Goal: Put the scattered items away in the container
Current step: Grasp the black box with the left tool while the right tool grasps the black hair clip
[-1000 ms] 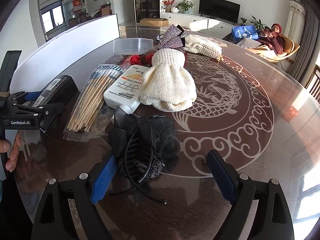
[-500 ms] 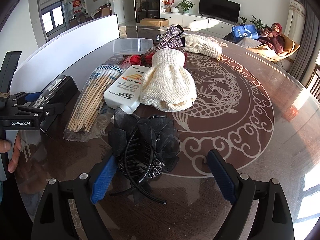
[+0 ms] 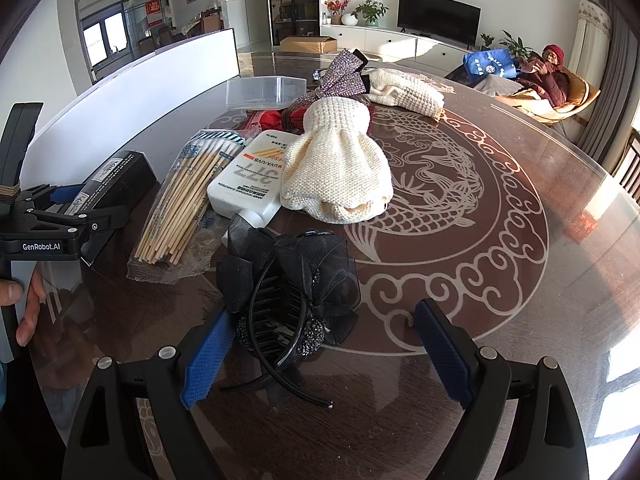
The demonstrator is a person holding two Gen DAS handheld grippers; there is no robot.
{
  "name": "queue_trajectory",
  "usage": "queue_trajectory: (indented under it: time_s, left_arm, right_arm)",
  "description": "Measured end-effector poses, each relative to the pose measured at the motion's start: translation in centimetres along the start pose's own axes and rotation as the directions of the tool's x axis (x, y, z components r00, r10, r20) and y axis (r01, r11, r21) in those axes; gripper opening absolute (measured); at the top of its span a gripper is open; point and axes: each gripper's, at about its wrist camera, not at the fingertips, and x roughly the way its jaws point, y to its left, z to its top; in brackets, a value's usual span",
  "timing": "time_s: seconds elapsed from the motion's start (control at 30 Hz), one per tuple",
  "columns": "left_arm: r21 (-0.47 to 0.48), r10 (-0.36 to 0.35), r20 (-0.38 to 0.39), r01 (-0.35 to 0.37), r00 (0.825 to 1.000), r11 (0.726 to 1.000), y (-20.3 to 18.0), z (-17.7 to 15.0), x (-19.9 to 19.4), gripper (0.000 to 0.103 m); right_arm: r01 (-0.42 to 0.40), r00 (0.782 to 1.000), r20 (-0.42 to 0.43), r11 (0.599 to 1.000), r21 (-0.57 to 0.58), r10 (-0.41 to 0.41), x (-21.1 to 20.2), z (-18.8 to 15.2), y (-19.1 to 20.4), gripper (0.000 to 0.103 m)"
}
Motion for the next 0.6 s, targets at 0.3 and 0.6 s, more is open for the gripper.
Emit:
queue_trajectory:
  time_s: [0.3,0.6]
  left_arm:
    - [0.001,-0.001,0.000,0.001,1.000,1.000,0.00,0.00,0.02,0.103]
    - [0.038,-0.028,-0.011,0.029,1.000,0.999,0.16,-0.23,-0.37,0.103]
  right_arm:
    - [0.000,1.000,0.000,1.000,0.000,0.000,0.01,0.00,-0.02,0.090]
    - [0.000,1.000,0.000,1.000,0.001,0.000,-0.01,-0.01,0.00,0.090]
